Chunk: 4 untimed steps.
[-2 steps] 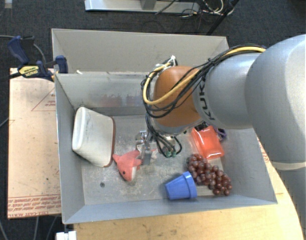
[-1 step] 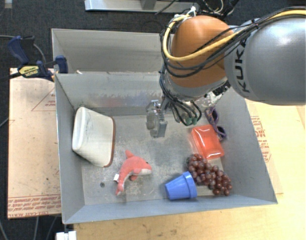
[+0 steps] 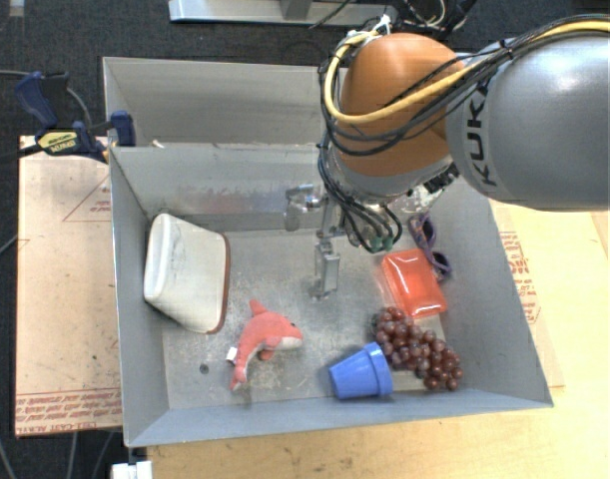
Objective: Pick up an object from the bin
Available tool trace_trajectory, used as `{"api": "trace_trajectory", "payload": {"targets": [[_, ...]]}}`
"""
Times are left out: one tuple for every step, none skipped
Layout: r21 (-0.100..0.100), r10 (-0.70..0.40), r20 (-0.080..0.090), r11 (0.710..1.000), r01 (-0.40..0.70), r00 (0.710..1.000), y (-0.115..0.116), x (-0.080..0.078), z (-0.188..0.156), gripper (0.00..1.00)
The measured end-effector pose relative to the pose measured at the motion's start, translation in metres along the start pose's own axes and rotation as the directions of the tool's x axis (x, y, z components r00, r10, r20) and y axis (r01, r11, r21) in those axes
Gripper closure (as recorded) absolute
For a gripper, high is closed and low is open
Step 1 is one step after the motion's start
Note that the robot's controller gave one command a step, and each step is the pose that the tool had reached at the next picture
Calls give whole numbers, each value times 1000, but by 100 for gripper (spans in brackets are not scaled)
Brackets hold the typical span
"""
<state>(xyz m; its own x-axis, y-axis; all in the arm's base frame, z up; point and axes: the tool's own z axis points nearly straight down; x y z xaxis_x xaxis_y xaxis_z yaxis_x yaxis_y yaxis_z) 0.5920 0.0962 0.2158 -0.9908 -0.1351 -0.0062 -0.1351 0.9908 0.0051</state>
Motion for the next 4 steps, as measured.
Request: {"api": "trace_trajectory", "payload": {"targets": [[0, 0, 0, 1000, 0, 1000, 0, 0, 0, 0], [-2, -23, 8, 1000, 23, 1000, -36, 13, 33, 0], [5, -55, 1, 998, 55, 998, -38, 57, 67, 0], [-2, -100, 5, 995, 100, 995, 4, 51, 111, 0]]}}
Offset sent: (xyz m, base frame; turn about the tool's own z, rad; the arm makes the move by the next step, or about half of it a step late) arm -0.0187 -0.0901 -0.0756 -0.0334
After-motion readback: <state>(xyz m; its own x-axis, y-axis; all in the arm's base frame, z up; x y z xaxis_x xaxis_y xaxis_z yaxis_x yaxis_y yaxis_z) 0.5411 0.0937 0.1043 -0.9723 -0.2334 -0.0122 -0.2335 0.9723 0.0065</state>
